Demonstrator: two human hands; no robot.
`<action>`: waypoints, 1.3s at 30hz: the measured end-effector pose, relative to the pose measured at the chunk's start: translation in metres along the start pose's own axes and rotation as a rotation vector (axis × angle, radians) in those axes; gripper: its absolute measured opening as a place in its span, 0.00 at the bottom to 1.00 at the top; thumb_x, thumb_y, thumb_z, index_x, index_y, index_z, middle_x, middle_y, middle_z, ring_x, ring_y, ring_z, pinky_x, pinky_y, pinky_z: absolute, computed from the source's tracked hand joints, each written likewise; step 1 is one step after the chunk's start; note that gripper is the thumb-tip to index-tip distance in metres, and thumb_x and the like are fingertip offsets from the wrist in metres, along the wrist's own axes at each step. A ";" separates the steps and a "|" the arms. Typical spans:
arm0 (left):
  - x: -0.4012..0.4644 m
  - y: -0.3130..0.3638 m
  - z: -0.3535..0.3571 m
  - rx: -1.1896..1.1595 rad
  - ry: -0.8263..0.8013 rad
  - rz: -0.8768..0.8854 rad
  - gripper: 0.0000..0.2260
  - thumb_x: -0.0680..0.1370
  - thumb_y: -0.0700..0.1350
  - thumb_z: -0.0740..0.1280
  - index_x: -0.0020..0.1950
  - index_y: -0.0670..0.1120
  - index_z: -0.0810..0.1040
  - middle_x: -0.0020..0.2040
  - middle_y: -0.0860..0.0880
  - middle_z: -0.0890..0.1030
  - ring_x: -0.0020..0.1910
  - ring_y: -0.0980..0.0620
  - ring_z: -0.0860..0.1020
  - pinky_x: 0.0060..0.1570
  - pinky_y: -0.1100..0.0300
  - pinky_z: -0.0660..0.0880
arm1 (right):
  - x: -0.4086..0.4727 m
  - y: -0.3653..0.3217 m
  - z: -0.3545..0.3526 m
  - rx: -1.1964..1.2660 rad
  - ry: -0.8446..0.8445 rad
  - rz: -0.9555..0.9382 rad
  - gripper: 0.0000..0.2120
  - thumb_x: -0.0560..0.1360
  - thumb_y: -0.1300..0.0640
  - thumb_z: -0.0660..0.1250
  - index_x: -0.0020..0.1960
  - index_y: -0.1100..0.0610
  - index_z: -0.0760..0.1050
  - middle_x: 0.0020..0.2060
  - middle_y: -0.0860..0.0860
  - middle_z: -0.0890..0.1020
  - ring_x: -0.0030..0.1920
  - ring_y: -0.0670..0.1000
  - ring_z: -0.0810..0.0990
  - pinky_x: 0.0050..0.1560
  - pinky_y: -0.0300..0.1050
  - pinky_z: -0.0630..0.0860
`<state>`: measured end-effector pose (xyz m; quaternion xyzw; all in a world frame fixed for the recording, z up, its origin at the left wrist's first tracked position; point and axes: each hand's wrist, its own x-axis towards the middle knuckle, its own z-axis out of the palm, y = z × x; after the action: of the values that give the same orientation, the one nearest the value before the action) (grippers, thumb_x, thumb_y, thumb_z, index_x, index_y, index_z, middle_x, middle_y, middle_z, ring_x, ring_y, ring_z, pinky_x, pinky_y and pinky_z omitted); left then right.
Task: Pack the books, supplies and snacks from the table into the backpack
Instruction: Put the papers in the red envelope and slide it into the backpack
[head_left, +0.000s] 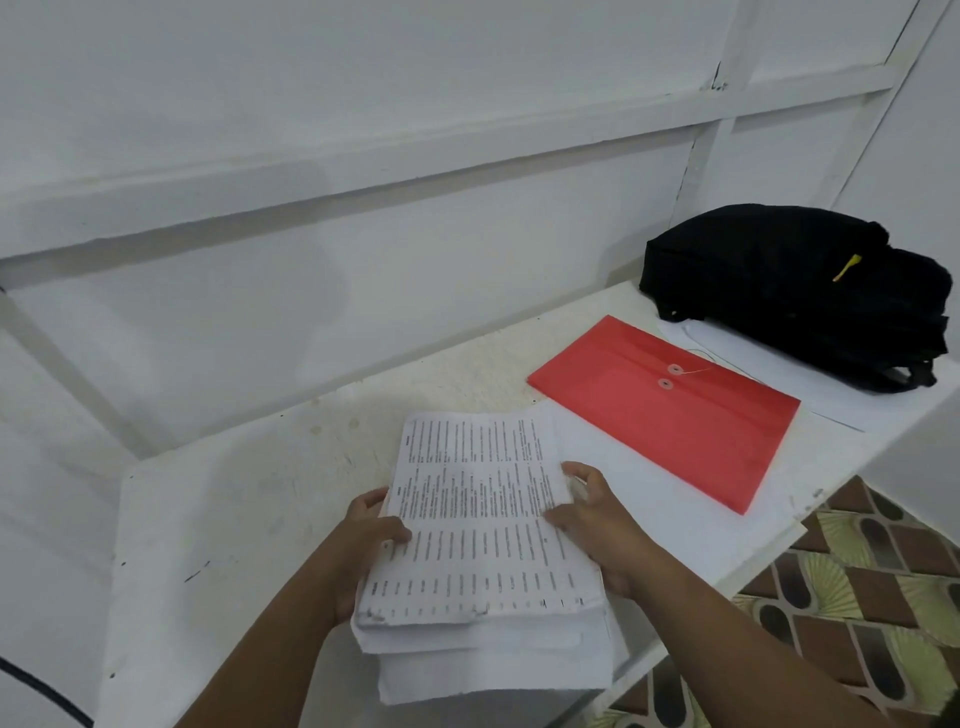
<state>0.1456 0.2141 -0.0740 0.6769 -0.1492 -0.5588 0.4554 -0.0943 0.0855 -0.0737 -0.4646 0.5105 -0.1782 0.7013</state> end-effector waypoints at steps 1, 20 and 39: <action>-0.002 -0.001 0.000 0.017 -0.010 0.023 0.30 0.77 0.32 0.66 0.71 0.56 0.61 0.59 0.42 0.79 0.48 0.38 0.85 0.40 0.46 0.83 | -0.001 0.001 -0.002 0.047 -0.053 -0.002 0.24 0.78 0.65 0.65 0.67 0.42 0.66 0.58 0.53 0.82 0.52 0.59 0.85 0.50 0.61 0.83; -0.015 0.005 0.033 0.665 0.219 0.826 0.30 0.80 0.33 0.57 0.72 0.63 0.57 0.76 0.51 0.65 0.66 0.55 0.75 0.58 0.53 0.80 | -0.004 -0.010 0.026 -0.846 0.071 -0.765 0.22 0.79 0.68 0.60 0.65 0.46 0.71 0.68 0.50 0.74 0.66 0.52 0.74 0.59 0.28 0.72; 0.006 -0.003 0.044 0.545 0.472 1.178 0.19 0.82 0.40 0.56 0.72 0.49 0.58 0.73 0.46 0.64 0.72 0.48 0.69 0.59 0.51 0.79 | -0.003 -0.012 0.032 -0.774 0.264 -1.066 0.18 0.78 0.56 0.56 0.66 0.43 0.64 0.57 0.57 0.75 0.42 0.54 0.79 0.34 0.42 0.81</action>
<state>0.1071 0.1918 -0.0780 0.6768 -0.5240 0.0014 0.5171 -0.0647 0.0963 -0.0606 -0.8454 0.3199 -0.3597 0.2317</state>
